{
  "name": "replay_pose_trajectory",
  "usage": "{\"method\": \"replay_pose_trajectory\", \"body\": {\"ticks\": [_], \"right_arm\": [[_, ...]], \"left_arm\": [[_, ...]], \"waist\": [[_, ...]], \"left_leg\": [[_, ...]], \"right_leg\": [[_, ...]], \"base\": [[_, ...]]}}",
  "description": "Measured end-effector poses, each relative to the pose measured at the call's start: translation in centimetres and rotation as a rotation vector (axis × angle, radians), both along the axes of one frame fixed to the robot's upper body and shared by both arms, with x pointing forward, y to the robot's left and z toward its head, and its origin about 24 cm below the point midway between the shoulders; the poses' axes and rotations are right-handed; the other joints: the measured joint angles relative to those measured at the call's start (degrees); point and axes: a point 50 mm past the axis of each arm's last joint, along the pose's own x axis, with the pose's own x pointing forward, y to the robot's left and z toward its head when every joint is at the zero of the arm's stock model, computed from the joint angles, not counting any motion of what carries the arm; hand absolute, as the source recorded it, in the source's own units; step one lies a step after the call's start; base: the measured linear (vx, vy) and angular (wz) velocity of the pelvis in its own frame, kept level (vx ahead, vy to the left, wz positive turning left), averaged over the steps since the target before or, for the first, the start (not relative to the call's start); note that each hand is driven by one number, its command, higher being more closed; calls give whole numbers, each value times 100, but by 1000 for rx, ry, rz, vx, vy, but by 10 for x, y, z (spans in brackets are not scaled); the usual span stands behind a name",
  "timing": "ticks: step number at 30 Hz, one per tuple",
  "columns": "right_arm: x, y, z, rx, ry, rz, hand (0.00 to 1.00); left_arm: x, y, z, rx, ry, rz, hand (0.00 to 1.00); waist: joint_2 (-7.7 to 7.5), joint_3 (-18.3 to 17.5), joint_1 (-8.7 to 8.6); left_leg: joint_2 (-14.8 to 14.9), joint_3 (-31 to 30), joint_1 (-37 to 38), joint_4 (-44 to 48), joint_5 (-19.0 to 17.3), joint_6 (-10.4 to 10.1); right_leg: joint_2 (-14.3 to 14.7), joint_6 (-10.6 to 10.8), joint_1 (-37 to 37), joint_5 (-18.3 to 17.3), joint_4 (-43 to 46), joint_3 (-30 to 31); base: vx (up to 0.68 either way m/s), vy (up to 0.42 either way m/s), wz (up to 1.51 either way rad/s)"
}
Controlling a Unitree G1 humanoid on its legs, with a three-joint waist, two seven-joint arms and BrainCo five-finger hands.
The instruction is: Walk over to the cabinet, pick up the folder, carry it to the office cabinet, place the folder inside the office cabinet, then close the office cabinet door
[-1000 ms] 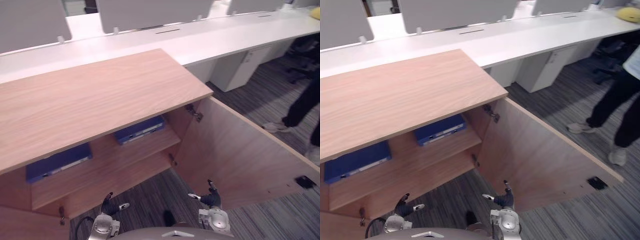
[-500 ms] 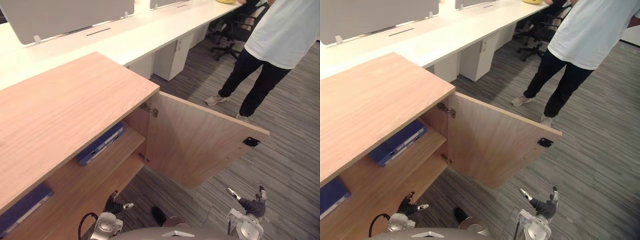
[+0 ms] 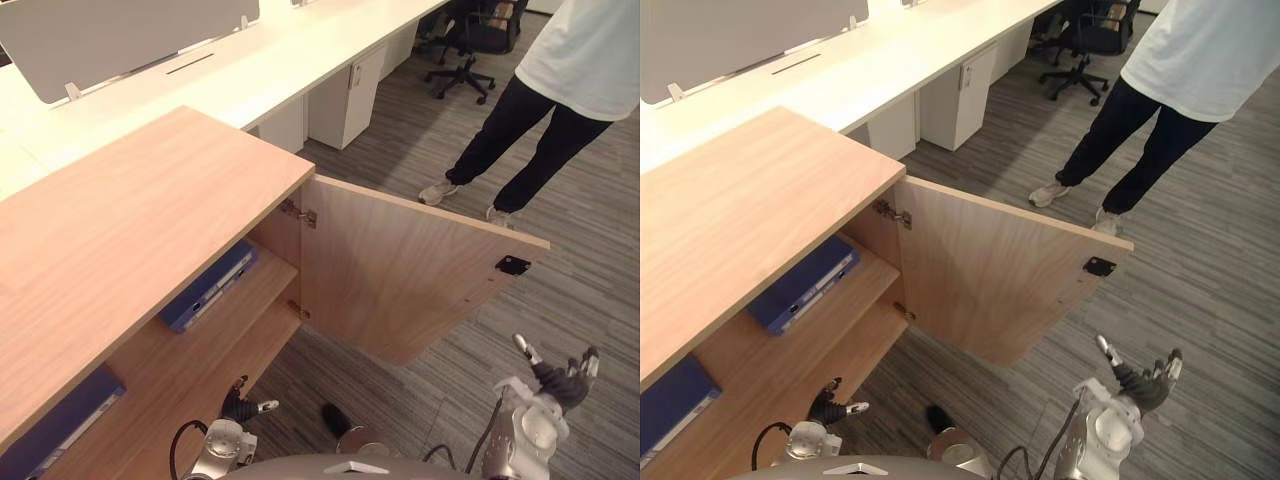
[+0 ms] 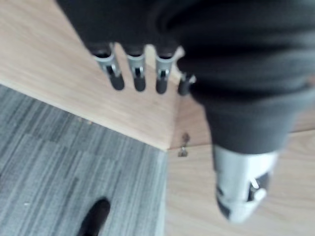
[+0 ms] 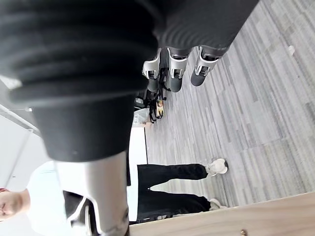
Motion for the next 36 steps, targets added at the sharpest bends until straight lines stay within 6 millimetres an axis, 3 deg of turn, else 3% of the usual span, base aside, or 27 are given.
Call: {"method": "replay_pose_trajectory", "body": {"ticks": [7,14,21,24,27,36], "right_arm": [[29,-14,21,-61,-62,89,0],[51,-15,35,-129,-56,210,0],[81,-6,46,-182,-38,337,0],[93,-2,53,-215,-36,400,0],[92,-2,48,-204,-16,400,0],[93,-1,47,-193,-14,390,0]], "left_arm": [[-14,1,-5,0,43,-18,0],[-16,13,-5,34,46,-39,0],[-15,13,-4,36,31,-48,0],[-8,9,-2,30,9,-67,0],[-5,10,0,33,-4,-68,0],[-9,10,-2,31,7,-63,0]], "waist": [[74,17,15],[124,60,6],[227,235,35],[359,320,76],[425,358,79],[393,380,171]], "left_leg": [[-13,-137,-38,4,40,7],[-17,-129,-19,7,23,10],[122,-144,-163,402,-251,-23],[181,-201,-189,562,-357,3],[185,-415,-199,564,-371,-4],[155,-652,-409,723,-368,57]], "right_leg": [[2,47,31,8,-142,-28],[-21,-14,120,20,-391,-43],[-1,32,132,90,-469,-121],[-5,30,126,92,-426,-153],[-18,30,124,92,-386,-300],[-122,44,4,113,-385,-486]], "base": [[19,-84,0],[20,-73,-2],[64,-80,-7],[40,-97,-12],[-18,-93,6],[-90,-92,10]]}}
